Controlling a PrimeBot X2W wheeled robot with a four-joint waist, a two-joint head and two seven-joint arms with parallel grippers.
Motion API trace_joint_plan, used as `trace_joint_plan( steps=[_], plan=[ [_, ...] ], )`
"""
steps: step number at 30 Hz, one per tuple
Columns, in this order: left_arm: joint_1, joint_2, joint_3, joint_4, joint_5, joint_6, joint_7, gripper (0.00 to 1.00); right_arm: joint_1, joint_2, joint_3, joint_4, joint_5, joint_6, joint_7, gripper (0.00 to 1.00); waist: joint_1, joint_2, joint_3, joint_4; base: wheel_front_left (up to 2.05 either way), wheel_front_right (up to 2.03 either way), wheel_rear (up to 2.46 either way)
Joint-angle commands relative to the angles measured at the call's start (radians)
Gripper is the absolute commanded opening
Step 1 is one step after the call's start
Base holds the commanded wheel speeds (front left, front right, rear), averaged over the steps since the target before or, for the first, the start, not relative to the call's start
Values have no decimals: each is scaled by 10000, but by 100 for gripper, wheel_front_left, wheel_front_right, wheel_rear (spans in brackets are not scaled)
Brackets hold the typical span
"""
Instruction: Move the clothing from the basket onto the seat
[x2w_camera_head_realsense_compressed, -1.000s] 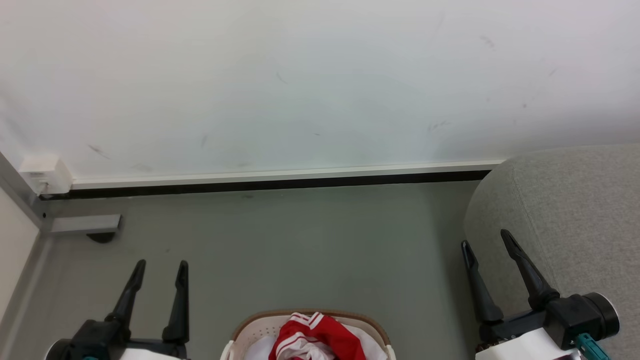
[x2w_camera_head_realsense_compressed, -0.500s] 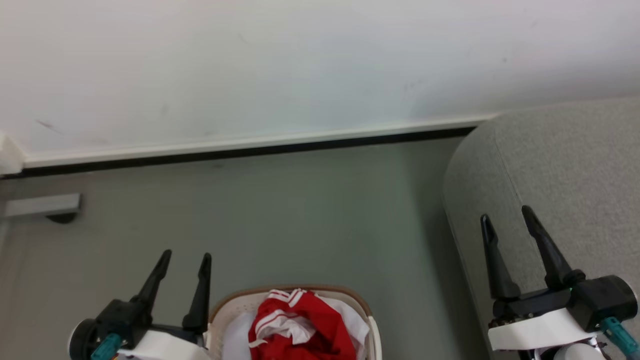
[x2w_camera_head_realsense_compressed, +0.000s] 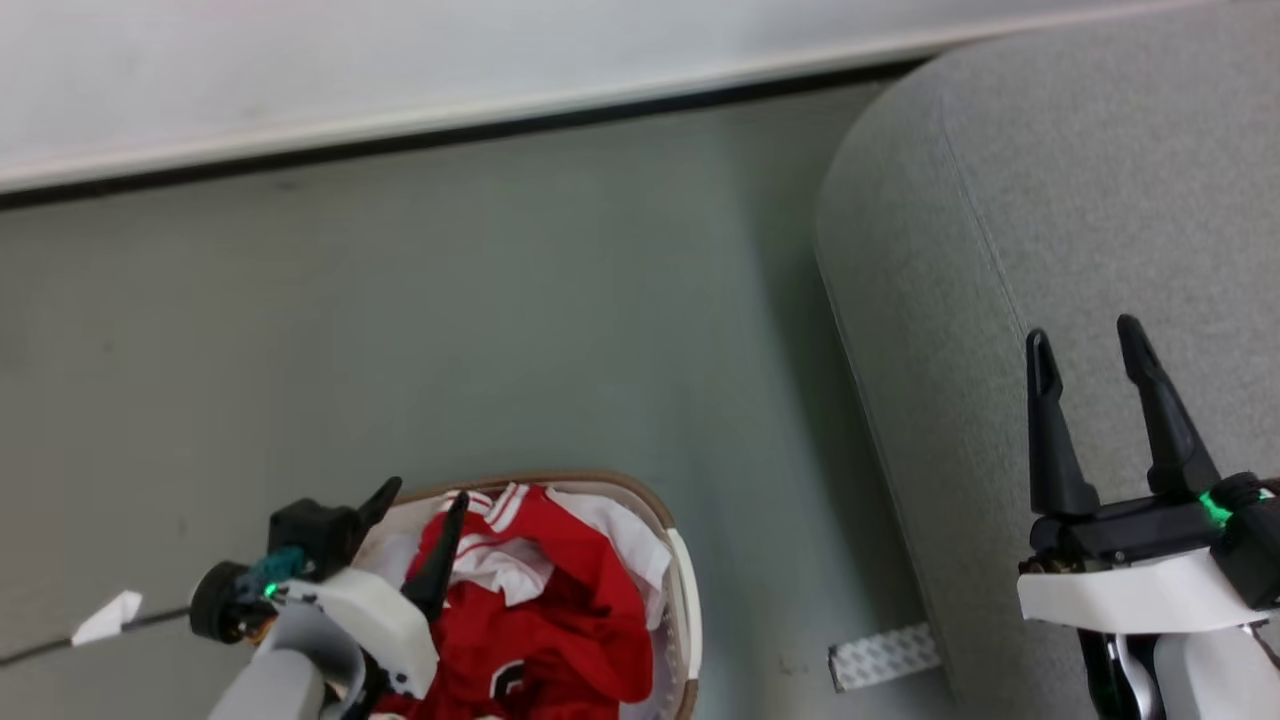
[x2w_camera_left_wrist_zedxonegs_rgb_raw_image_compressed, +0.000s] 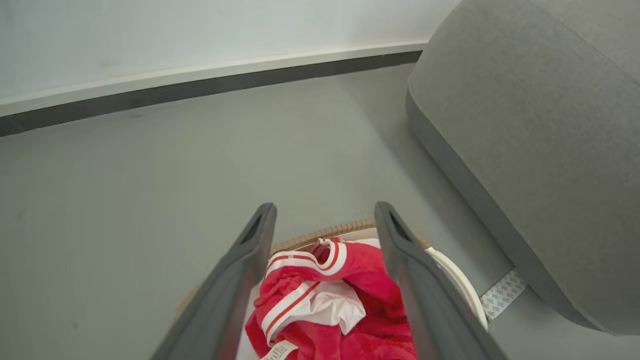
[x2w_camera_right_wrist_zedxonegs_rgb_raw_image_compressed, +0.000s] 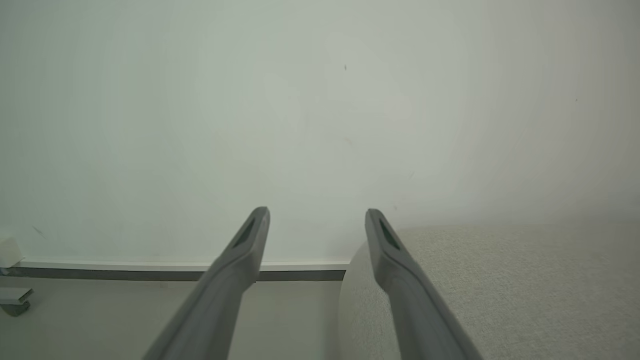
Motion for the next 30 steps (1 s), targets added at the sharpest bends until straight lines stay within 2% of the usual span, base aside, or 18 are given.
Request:
trace_joint_plan(
  steps=[1, 10, 11, 13, 21, 26, 27, 28, 29, 30],
  plan=[
    [-485, 290, -317, 361, -274, 16, 184, 100, -262, 4, -44, -140, 137, -21, 7, 100, -2, -1, 1030, -572, 0, 0, 0],
    [-1927, 1162, -2599, 1857, -1497, 15, 1160, 100, -861, 7, -205, -565, 656, -21, 7, 100, -2, -1, 2711, -1229, 0, 0, 0],
    [-1927, 1162, -2599, 1857, -1497, 15, 1160, 100, -861, 7, -205, -565, 656, -21, 7, 100, -2, -1, 2711, -1229, 0, 0, 0],
    [-2283, 1389, -3407, 2137, -1940, 15, 1477, 100, -1012, 5, -245, -629, 792, -21, 7, 100, -2, -1, 3132, -1365, 0, 0, 0],
    [-3101, 1797, -4525, 2913, -2786, 15, 1944, 100, -1233, 7, -164, -658, 1135, -21, 7, 100, -2, -1, 3827, -1663, 0, 0, 0],
    [-3604, 1671, -4901, 3676, -2988, 15, 2091, 100, -1332, 6, -20, -644, 1275, -21, 7, 100, -2, -1, 4108, -1807, 0, 0, 0],
    [-3693, 1646, -4970, 3807, -3060, 15, 2061, 85, -1340, 6, -3, -643, 1291, -21, 7, 100, -2, -1, 4131, -1819, 0, 0, 0],
    [-3761, 1615, -5041, 3915, -3109, 15, 2011, 40, -1347, 6, 10, -630, 1295, -21, 7, 100, -2, -1, 4146, -1826, 0, 0, 0],
    [-3807, 1570, -5118, 3988, -3150, 15, 1950, 0, -1352, 6, 9, -609, 1291, -21, 7, 100, -2, -1, 4147, -1823, 0, 0, 0],
    [-3840, 1527, -5195, 4057, -3225, 15, 1891, 0, -1353, 6, -7, -586, 1281, -21, 7, 100, -2, -1, 4127, -1804, 0, 0, 0]
  ],
)
